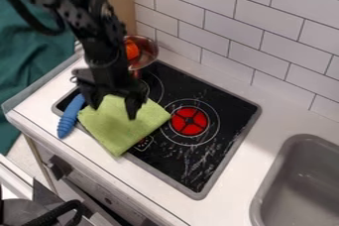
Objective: Move the green towel to the left burner
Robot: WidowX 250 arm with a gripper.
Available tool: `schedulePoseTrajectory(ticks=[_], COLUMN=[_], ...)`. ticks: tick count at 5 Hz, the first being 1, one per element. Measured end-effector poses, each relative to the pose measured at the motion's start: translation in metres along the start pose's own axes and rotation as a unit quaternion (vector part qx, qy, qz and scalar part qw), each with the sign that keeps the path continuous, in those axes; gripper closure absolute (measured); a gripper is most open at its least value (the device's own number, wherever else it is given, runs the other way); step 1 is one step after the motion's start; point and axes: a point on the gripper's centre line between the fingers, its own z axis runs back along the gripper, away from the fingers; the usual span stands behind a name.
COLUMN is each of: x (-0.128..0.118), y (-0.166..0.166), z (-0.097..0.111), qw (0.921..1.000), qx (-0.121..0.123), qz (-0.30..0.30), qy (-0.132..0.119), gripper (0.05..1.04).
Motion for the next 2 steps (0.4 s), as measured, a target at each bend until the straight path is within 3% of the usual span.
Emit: schedulePoseTrajectory(ticks=[1,2], x=[0.013,0.015], y=[-0.009,-0.019], z=[0.019,0.038], qw=[0.9996,0.9992], qx=[-0.01,-0.006], qz=[-0.009,-0.015], qy=[-0.025,-0.035], gripper=[0.084,0.084])
